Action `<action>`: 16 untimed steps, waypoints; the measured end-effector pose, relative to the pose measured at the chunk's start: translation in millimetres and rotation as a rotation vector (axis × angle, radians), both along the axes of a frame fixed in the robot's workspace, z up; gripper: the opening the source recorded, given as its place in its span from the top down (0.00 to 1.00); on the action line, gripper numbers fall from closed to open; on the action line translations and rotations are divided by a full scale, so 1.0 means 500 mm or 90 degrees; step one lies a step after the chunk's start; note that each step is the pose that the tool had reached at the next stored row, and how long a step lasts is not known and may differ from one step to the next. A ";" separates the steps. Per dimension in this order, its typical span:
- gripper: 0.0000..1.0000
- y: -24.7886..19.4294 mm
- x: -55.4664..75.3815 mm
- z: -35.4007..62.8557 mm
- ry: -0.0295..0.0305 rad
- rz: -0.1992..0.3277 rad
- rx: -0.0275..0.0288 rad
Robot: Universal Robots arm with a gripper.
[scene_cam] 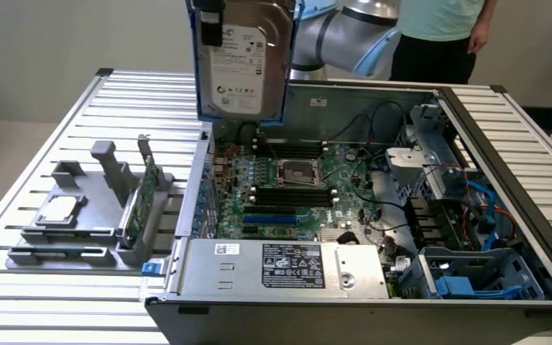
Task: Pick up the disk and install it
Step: 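Pick up the disk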
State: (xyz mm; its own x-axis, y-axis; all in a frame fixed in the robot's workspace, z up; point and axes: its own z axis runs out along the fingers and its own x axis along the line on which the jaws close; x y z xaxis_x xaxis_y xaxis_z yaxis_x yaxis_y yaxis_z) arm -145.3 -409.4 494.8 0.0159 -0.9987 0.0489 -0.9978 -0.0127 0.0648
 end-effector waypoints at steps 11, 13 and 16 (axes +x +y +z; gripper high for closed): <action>0.68 -0.0476 0.085 0.004 0.0017 0.000 0.0000; 0.68 -0.0565 0.099 0.005 0.0018 0.000 0.0000; 0.68 -0.0701 0.120 0.006 0.0021 0.000 -0.0001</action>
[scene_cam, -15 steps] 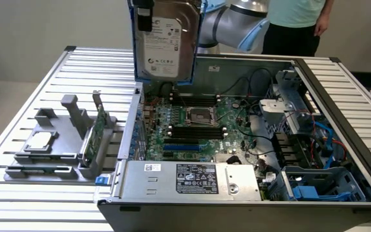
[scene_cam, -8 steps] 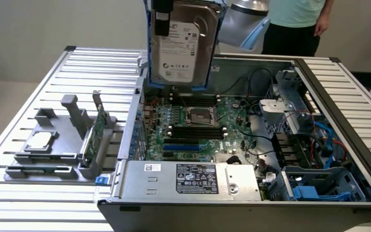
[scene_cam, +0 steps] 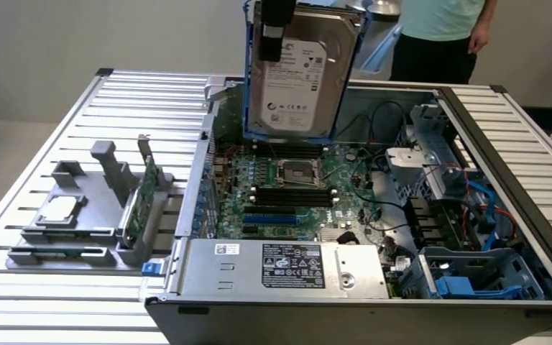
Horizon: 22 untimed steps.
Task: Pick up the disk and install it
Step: 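Pick up the disk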
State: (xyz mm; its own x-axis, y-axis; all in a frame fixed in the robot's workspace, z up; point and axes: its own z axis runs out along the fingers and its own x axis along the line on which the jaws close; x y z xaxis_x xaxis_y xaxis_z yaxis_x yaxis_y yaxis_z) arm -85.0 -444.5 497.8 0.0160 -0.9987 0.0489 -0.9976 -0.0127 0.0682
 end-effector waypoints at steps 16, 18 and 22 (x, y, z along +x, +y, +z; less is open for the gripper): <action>0.68 -0.0661 0.115 0.003 0.0013 0.000 0.0004; 0.68 -0.0728 0.129 0.003 0.0014 0.000 0.0009; 0.68 -0.0869 0.156 0.003 0.0016 0.000 0.0016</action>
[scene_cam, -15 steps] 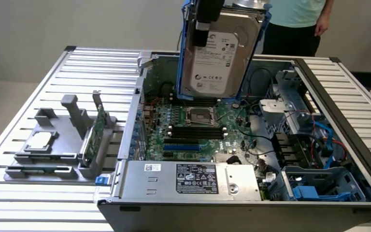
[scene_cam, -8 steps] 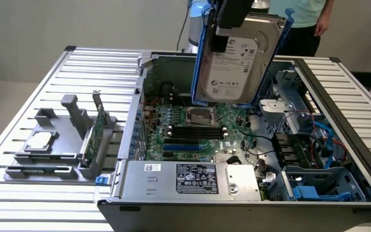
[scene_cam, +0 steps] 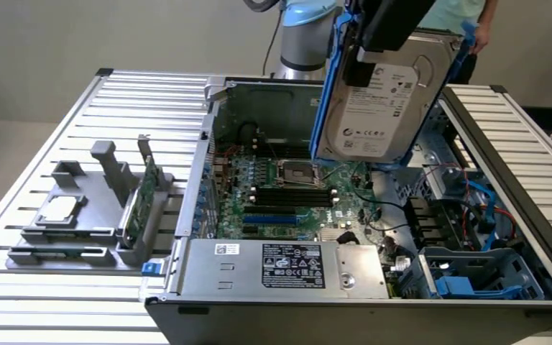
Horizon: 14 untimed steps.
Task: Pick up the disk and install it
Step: 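Pick up the disk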
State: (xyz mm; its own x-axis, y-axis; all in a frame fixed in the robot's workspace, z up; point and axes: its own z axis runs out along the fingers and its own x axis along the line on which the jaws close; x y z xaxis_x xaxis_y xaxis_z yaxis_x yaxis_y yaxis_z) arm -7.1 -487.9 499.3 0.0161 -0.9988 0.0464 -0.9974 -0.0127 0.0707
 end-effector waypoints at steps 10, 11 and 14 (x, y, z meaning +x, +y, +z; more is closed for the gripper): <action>0.68 -0.0428 0.054 0.000 0.0009 0.000 0.0013; 0.68 -0.0469 0.059 0.000 0.0010 0.000 0.0014; 0.68 -0.0600 0.074 0.000 0.0012 0.000 0.0021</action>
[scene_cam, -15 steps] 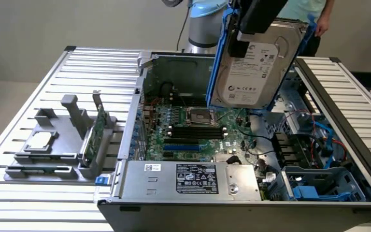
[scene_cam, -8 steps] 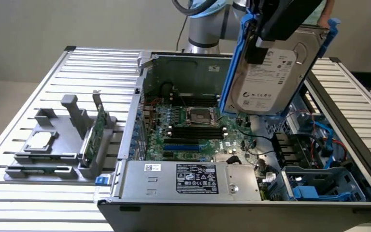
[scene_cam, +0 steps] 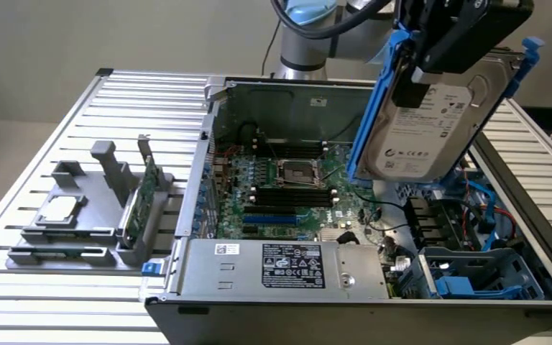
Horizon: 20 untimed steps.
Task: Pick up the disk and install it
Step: 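Pick up the disk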
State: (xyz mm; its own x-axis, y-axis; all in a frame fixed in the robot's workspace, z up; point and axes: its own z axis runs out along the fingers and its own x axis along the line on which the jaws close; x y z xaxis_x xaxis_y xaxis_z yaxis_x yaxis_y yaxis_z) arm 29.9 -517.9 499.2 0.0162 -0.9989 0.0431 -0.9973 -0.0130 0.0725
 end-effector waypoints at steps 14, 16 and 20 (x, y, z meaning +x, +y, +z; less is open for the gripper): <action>0.68 -0.0631 0.068 0.000 0.0014 0.000 0.0018; 0.68 -0.0725 0.077 0.000 0.0016 0.000 0.0022; 0.68 -0.0915 0.095 0.000 0.0020 0.000 0.0029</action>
